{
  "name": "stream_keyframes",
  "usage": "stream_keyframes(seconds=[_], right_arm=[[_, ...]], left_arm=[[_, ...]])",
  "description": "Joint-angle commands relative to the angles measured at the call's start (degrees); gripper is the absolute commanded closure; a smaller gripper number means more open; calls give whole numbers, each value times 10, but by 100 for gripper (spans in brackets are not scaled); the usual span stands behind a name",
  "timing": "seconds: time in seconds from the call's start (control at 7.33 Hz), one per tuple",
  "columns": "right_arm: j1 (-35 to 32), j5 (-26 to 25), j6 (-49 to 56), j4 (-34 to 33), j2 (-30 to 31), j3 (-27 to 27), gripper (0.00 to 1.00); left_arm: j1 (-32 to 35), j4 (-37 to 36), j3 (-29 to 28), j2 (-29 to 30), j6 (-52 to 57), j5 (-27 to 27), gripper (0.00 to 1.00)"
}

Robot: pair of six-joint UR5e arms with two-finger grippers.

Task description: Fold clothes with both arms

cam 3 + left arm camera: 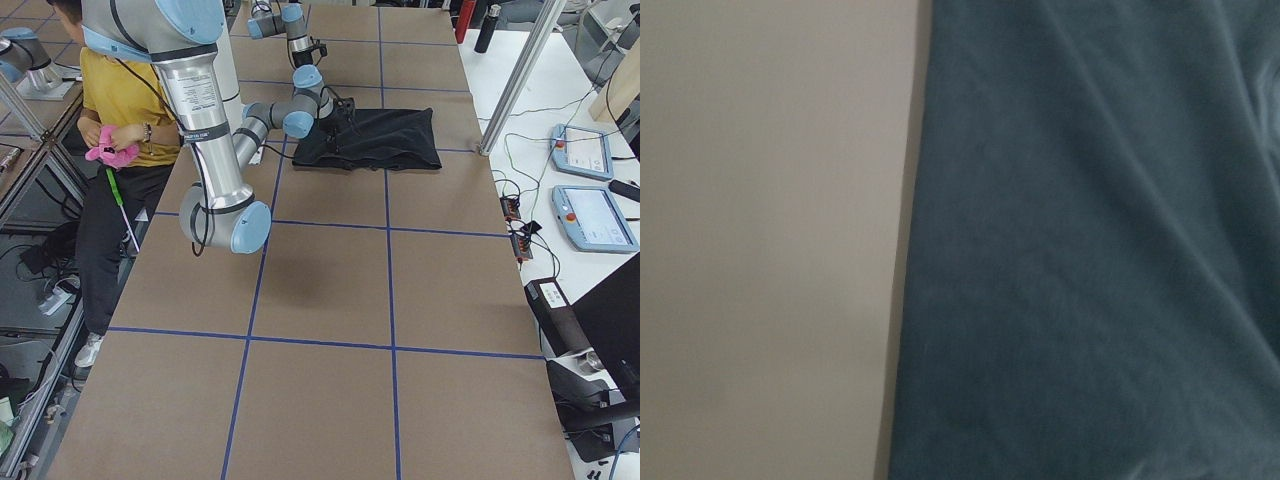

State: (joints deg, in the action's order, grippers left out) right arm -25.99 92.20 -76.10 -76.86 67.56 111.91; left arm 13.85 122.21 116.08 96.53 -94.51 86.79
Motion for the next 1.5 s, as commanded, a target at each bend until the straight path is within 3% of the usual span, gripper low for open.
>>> stream_keyframes(seconds=[0.0, 0.14, 0.68, 1.09, 1.36], right_arm=[[0, 1, 0, 0, 0, 0, 0], [0, 1, 0, 0, 0, 1, 0], [0, 1, 0, 0, 2, 9, 0], [0, 1, -1, 0, 3, 10, 0], [0, 1, -1, 0, 6, 12, 0]], left_arm=[[-18, 0, -37, 18, -23, -11, 0], [-19, 0, -41, 22, -23, -11, 4], [-19, 0, -62, 35, -23, -21, 38], [-19, 0, -63, 39, -23, -21, 40], [-19, 0, -63, 41, -23, -21, 64]])
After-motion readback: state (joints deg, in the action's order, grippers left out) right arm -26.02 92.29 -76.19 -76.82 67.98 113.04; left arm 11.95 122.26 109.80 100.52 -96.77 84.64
